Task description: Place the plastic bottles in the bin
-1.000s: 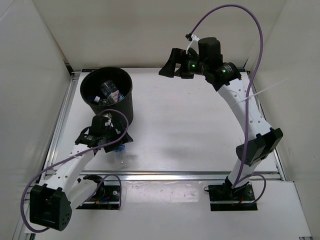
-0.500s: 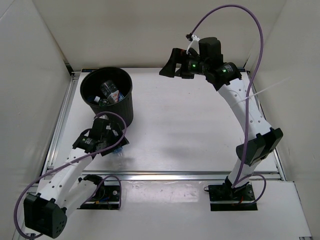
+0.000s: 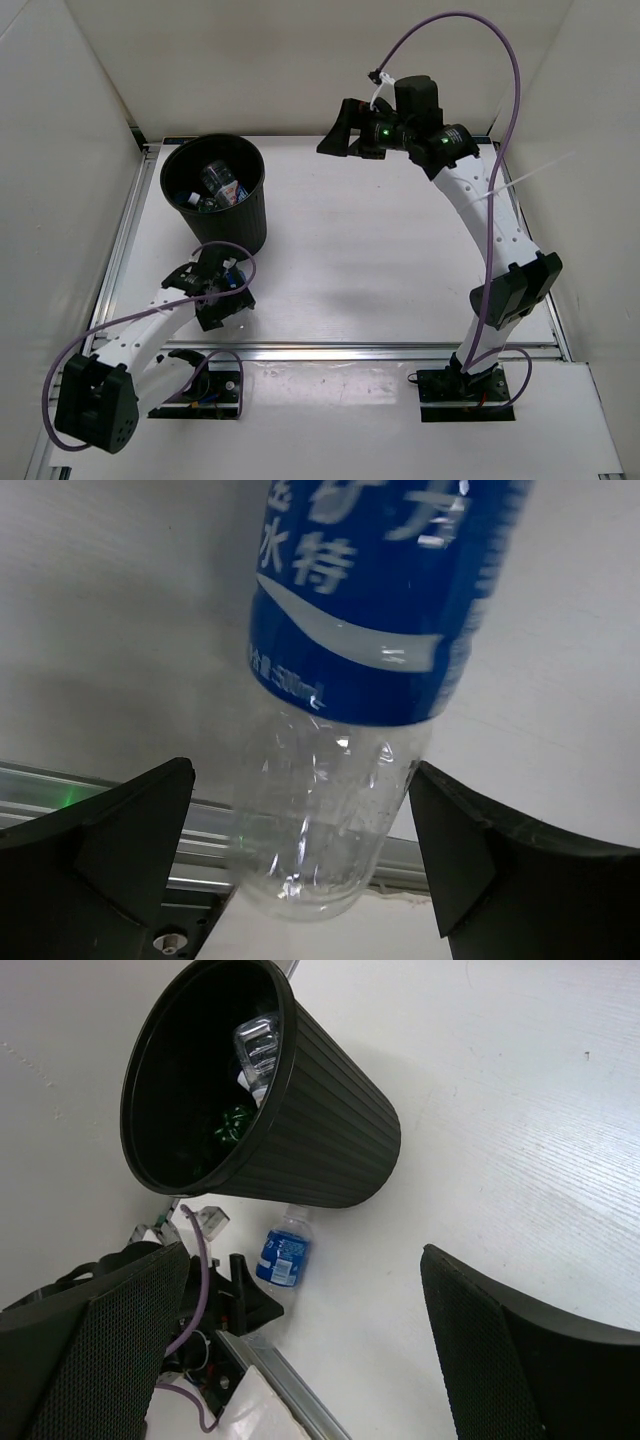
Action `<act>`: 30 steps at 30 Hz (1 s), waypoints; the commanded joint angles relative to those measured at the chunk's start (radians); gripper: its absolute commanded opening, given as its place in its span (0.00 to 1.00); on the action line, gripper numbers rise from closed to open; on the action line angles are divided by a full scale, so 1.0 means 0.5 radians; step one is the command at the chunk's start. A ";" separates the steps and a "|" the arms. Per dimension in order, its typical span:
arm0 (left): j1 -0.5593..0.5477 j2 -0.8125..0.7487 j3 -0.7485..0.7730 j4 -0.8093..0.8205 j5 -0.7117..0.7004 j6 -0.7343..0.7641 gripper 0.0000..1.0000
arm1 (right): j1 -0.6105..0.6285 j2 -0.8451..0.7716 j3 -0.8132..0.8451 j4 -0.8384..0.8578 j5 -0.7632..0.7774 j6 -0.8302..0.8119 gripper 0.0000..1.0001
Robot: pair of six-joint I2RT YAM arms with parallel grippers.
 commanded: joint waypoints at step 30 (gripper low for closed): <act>-0.009 0.298 2.333 0.016 -0.303 0.256 0.52 | -0.060 -0.017 -0.036 0.027 -0.089 -0.021 1.00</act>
